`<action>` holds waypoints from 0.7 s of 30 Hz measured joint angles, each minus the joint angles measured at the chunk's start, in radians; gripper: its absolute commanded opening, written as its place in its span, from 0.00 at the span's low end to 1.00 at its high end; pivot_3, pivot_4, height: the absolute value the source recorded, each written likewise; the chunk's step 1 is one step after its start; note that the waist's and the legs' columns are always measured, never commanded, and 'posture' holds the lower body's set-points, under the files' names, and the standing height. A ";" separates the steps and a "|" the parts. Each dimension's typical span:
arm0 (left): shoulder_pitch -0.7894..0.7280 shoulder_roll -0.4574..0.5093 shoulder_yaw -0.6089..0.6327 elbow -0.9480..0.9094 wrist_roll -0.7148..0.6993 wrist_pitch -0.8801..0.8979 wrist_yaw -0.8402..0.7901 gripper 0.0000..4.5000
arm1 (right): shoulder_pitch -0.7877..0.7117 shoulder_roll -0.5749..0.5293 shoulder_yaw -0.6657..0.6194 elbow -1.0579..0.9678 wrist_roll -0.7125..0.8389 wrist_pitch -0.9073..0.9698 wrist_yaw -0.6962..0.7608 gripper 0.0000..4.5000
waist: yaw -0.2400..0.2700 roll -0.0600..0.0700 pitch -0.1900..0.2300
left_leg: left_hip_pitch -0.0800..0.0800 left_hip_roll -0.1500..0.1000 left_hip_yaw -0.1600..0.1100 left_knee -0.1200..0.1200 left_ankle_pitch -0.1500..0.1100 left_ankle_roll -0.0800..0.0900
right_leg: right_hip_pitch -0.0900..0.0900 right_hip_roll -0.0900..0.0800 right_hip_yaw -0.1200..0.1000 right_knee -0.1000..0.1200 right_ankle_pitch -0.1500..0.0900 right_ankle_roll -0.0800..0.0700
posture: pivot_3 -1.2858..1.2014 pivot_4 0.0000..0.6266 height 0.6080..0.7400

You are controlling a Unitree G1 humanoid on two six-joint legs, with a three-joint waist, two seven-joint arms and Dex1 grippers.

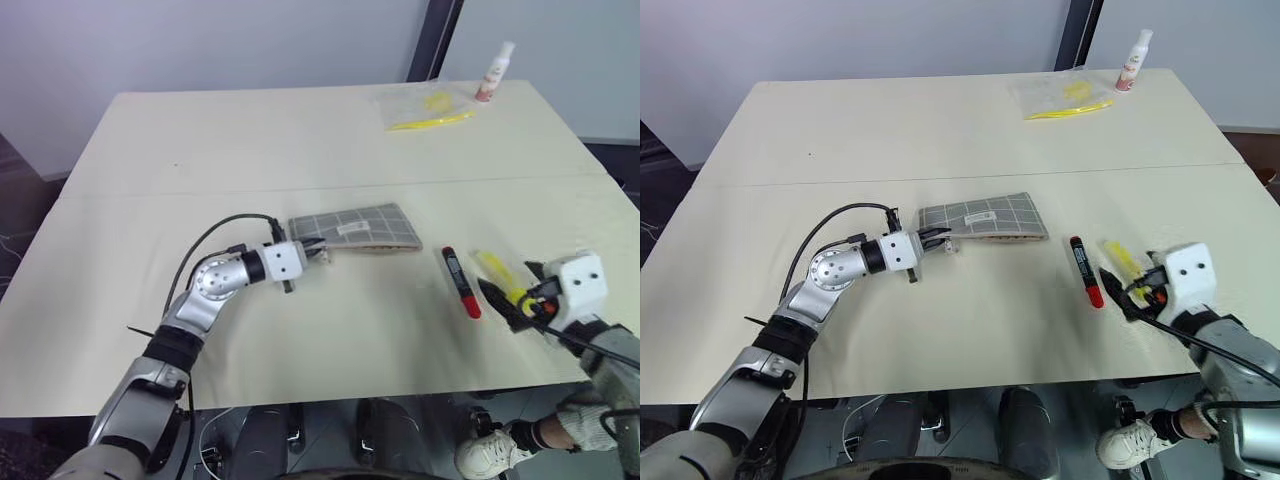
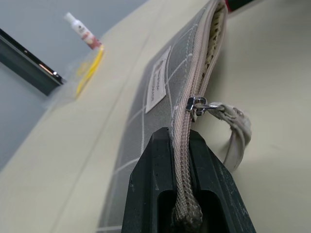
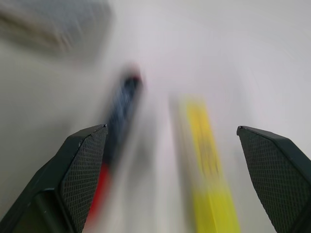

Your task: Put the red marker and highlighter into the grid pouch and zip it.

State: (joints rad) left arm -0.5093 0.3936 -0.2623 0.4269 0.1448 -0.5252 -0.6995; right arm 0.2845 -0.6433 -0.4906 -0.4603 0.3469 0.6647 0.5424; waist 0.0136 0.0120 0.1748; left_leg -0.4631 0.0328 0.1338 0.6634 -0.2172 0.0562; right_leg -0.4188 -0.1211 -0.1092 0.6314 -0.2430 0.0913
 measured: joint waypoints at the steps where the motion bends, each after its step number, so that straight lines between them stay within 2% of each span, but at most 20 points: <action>1: 0.000 0.001 0.000 -0.005 -0.001 0.005 -0.004 0.00 | 0.010 -0.005 -0.004 0.021 0.002 0.015 0.007 0.98 | -0.001 0.000 0.000 | 0.000 0.000 0.000 0.000 0.000 0.000 | 0.000 0.000 0.000 0.000 0.000 0.000 | 0.52 0.24 1.00; 6: 0.001 0.002 0.000 -0.033 -0.001 0.022 -0.014 0.00 | -0.038 -0.005 -0.022 0.125 0.030 0.059 0.012 0.98 | -0.002 0.000 0.000 | 0.001 0.000 0.000 0.000 0.000 0.000 | 0.000 0.000 0.000 0.000 0.000 0.000 | 0.52 0.24 1.00; 7: 0.003 0.004 0.000 -0.040 -0.001 0.025 -0.016 0.00 | -0.058 -0.005 -0.023 0.150 0.030 0.059 0.009 0.93 | -0.002 0.000 0.000 | 0.001 0.000 0.000 0.000 0.000 0.000 | -0.001 0.000 0.000 0.000 0.000 0.000 | 0.52 0.24 1.00; 9: 0.007 0.005 0.000 -0.053 -0.002 0.038 -0.017 0.00 | -0.100 -0.005 -0.029 0.196 0.038 0.068 0.001 0.81 | -0.002 0.000 0.000 | 0.001 0.000 0.000 0.000 0.000 -0.001 | -0.002 0.000 0.000 -0.001 0.000 0.000 | 0.52 0.24 1.00; 14: 0.024 0.009 0.001 -0.074 -0.004 0.057 -0.018 0.00 | -0.151 -0.008 -0.029 0.235 0.065 0.095 0.003 0.24 | -0.001 0.000 0.000 | 0.001 0.000 0.000 0.000 0.000 0.001 | -0.001 -0.001 0.000 -0.001 0.000 0.000 | 0.52 0.24 1.00; 15: 0.024 0.010 0.001 -0.076 -0.005 0.060 -0.019 0.00 | -0.155 -0.016 -0.026 0.239 0.069 0.100 0.012 0.19 | -0.001 0.000 0.000 | 0.000 0.000 0.000 0.000 0.000 0.001 | 0.000 -0.001 0.000 -0.001 0.000 0.000 | 0.52 0.24 1.00; 21: 0.021 0.023 0.013 -0.089 -0.050 0.082 -0.054 0.00 | -0.173 -0.119 0.002 0.189 0.074 0.032 0.135 0.19 | -0.002 0.000 0.000 | 0.000 0.000 0.001 0.000 0.000 0.001 | 0.000 0.000 0.000 0.000 0.000 0.000 | 0.52 0.24 1.00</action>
State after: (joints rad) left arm -0.4887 0.4162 -0.2496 0.3381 0.0952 -0.4434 -0.7534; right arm 0.1112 -0.7622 -0.4883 -0.2712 0.4205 0.6966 0.6772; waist 0.0117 0.0124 0.1746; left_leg -0.4627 0.0329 0.1345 0.6634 -0.2169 0.0572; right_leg -0.4183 -0.1214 -0.1092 0.6310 -0.2428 0.0912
